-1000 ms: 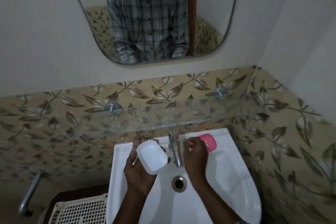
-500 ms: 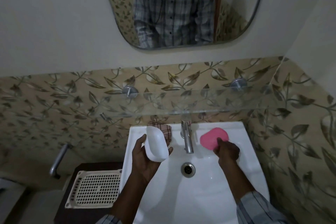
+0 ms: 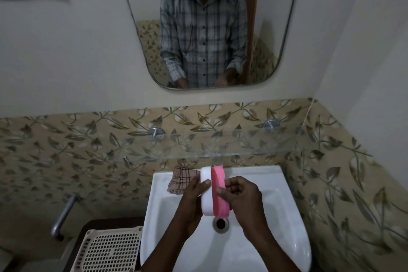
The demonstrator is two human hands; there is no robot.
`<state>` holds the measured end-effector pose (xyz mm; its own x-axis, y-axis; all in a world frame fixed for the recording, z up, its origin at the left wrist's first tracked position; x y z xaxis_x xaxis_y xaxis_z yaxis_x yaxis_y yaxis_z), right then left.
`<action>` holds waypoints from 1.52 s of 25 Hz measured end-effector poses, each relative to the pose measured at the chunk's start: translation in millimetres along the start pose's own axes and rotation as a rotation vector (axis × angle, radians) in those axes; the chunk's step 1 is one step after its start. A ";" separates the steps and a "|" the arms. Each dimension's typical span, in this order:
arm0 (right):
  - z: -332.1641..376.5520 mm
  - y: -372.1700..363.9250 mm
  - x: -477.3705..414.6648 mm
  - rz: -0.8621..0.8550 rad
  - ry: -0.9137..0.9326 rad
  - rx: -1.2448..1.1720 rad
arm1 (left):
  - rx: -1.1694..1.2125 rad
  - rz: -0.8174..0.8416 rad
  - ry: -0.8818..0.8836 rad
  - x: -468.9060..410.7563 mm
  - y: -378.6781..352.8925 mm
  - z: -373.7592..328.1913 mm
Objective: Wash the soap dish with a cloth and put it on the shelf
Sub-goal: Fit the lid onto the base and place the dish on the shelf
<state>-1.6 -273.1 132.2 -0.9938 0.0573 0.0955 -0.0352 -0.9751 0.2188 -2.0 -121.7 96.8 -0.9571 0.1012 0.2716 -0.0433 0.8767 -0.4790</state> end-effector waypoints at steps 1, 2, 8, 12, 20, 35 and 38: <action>3.9 0.0 1.0 0.003 -0.008 0.005 | -0.044 -0.016 -0.007 -1.6 -4.6 -2.1; 5.5 -0.2 1.5 0.008 -0.018 -0.007 | -0.072 -0.040 -0.010 -2.5 -7.6 -3.5; 3.3 -9.4 8.6 0.020 0.010 -0.063 | -0.016 -0.068 -0.056 1.2 -22.7 -6.4; -1.7 -17.7 6.9 0.116 -0.075 -0.137 | -0.091 -0.077 -0.077 -1.8 -34.1 -9.9; -1.9 -18.5 1.2 0.063 -0.022 -0.163 | -0.121 -0.112 -0.113 -5.7 -36.2 -3.2; -10.6 -33.6 -2.6 0.022 -0.013 -0.146 | -0.093 -0.083 -0.094 -10.8 -30.2 -9.6; -12.5 -38.8 -3.5 0.029 -0.063 -0.198 | -0.092 -0.099 -0.071 -12.0 -34.6 -12.5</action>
<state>1.9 -238.1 111.2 -0.9863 0.0354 0.1612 -0.0326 -0.9993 0.0204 14.6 -147.3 120.6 -0.9674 -0.0189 0.2525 -0.1153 0.9206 -0.3730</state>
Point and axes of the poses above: each hand's wrist, its own x-axis away from the middle knuckle, its own y-axis out of the back of the hand, z = x × y, the point moved 2 cm from there along -x, towards the middle knuckle, and after that the axes turned 2 degrees about x, right-handed, at the moved point
